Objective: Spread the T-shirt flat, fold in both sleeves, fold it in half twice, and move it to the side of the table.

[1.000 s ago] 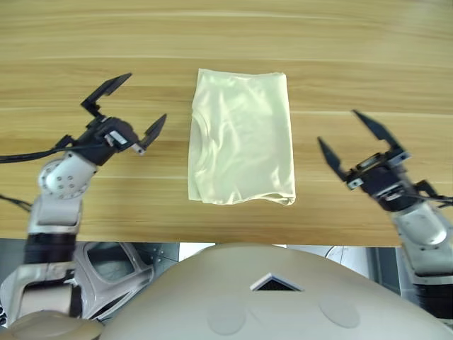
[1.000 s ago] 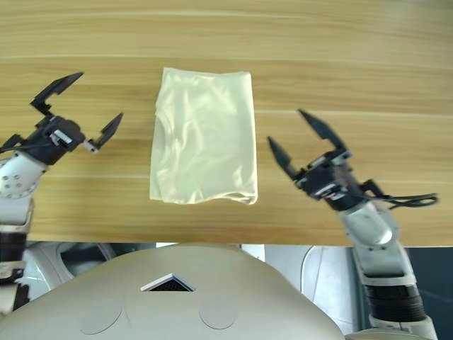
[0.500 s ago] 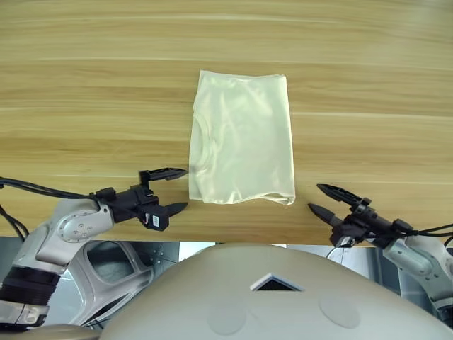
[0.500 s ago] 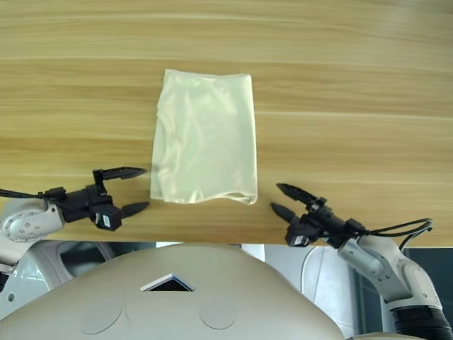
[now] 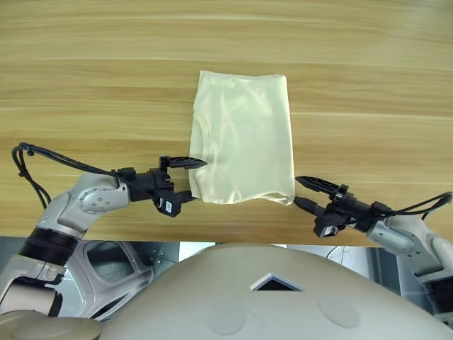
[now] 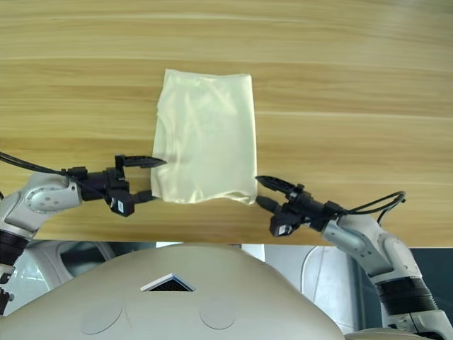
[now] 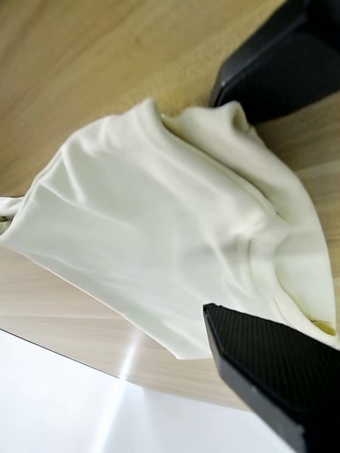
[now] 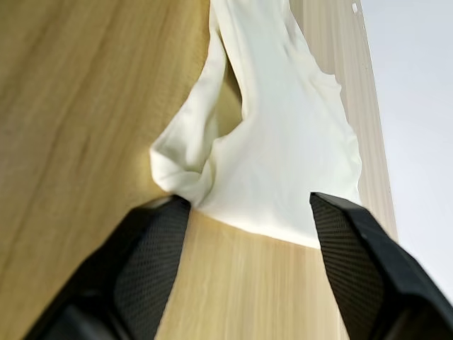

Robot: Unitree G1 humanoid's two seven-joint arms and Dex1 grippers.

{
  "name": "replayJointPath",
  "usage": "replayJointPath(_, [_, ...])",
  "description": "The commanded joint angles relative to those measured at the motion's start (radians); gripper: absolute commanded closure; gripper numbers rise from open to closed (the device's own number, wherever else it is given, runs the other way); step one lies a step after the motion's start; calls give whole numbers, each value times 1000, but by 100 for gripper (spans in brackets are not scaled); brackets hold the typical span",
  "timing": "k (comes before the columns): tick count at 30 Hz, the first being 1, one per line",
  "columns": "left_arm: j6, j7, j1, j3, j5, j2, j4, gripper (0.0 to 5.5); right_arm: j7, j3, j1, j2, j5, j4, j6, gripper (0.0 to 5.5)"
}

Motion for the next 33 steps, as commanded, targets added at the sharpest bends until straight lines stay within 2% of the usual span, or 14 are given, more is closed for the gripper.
replayJointPath(1, [12, -53, 3, -74, 82, -4, 52, 171, 45, 49, -26, -14, -25, 25, 5, 239])
replayJointPath(11, [25, -29, -44, -111, 93, -8, 100, 412, 57, 96, -75, -36, -19, 68, 3, 239])
replayJointPath(14, [28, -19, -60, -105, 95, -14, 116, 462, 81, 91, -37, -70, 2, 41, 8, 239])
replayJointPath(18, [26, -13, -72, -105, 98, -24, 130, 528, 76, 130, -75, -40, -16, 78, 20, 239])
replayJointPath(24, [28, -11, -87, -112, 98, -35, 148, 543, 120, 109, 68, -138, 46, -22, 29, 239])
replayJointPath(30, [22, -12, -87, -112, 76, -41, 144, 543, 139, 116, 70, -144, 56, -53, 49, 239])
replayJointPath(33, [21, -17, -82, -113, 66, -37, 132, 543, 119, 136, 8, -108, 41, 21, 49, 239])
